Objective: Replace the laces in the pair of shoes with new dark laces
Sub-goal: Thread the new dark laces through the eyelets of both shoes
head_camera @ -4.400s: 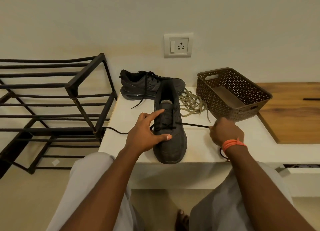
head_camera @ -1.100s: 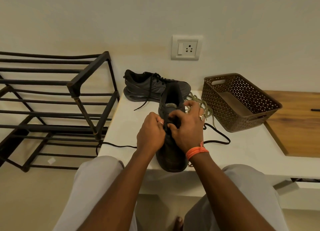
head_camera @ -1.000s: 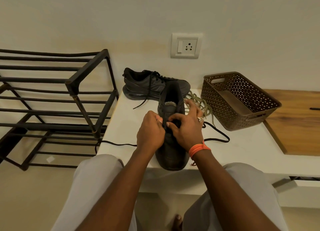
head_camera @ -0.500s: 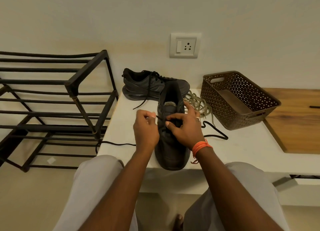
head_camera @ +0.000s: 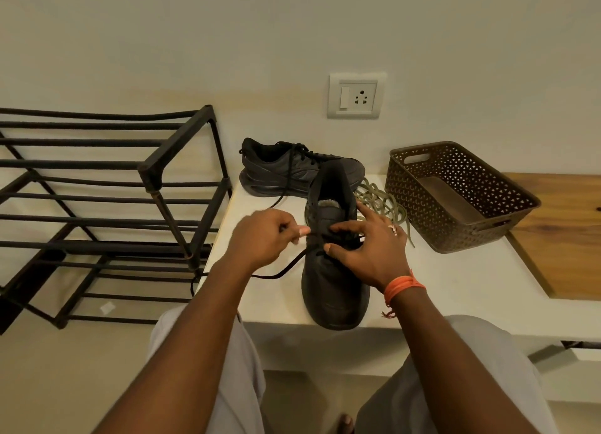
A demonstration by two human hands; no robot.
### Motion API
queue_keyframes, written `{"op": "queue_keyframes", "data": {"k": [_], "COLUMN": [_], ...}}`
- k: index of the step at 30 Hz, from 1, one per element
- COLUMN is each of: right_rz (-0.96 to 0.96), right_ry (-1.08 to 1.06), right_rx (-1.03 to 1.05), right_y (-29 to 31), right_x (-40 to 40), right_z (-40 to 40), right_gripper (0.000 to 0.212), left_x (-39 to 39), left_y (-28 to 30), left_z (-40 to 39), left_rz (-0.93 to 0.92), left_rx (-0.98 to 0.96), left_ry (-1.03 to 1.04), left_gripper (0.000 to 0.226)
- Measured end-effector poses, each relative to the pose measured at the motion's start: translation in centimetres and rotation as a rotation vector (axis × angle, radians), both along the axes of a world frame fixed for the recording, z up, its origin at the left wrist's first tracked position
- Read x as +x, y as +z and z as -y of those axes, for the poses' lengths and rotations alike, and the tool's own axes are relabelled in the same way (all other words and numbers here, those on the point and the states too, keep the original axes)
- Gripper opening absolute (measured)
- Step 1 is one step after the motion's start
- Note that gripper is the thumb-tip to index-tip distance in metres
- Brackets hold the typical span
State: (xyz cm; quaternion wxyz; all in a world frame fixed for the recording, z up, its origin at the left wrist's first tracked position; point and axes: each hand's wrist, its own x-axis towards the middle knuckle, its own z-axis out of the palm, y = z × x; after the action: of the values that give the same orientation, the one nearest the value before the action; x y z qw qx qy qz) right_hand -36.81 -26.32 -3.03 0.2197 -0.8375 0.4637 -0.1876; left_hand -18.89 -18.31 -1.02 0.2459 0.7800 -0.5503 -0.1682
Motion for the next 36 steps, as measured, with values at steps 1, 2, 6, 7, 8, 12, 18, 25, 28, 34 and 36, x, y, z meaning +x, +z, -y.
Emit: {"op": "queue_keyframes", "data": {"k": [1,2,6,7,8,12,18,25,28,34,36], "right_rz": [-0.003,-0.007,-0.035,-0.036,-0.029,-0.007,0.014,0.061,0.109,0.124,0.12], "right_ry": [-0.005,-0.005,0.031,0.035,0.035,0.035,0.017,0.026,0.043,0.043,0.036], "right_rx": [0.006,0.007,0.015,0.022,0.029,0.051,0.039,0.075,0.096,0.096,0.089], "right_y": [0.1,0.1,0.1,0.1,0.1,-0.1,-0.2,-0.2,-0.3,-0.4,-0.4], "right_x": [-0.1,-0.3,-0.6,-0.6,-0.6,-0.4,-0.9,-0.6,-0.7,-0.7,-0.7], "right_z": [0.0,0.1,0.4,0.4,0.4,0.4,0.6,0.6,0.5,0.5,0.6], "right_gripper": [0.048,0.049,0.058,0.06,0.061,0.061,0.064,0.064,0.066,0.067,0.067], "left_x": [0.7,1.5,3.8,3.7,3.4,-0.3,0.5,2.9,0.2,-2.1,-1.8], "left_y": [-0.1,-0.3,-0.7,-0.9,-1.1,-1.3,-0.7,-1.4,-1.1,-2.1,-1.9], "left_z": [0.1,0.1,-1.3,-1.3,-1.1,-0.1,-0.2,-1.7,-0.6,0.5,0.5], "left_rz": [0.057,0.137,0.267,0.276,0.258,0.113,-0.091,-0.01,0.072,0.303,0.367], "left_rx": [-0.061,-0.125,-0.164,-0.13,-0.12,-0.018,-0.284,-0.157,-0.137,0.05,0.038], "left_ry": [0.108,0.26,0.725,0.69,0.608,0.122,0.381,0.608,0.293,0.034,0.043], "left_gripper": [0.033,0.033,0.027,0.024,0.024,0.03,0.017,0.033,0.041,0.041,0.032]}}
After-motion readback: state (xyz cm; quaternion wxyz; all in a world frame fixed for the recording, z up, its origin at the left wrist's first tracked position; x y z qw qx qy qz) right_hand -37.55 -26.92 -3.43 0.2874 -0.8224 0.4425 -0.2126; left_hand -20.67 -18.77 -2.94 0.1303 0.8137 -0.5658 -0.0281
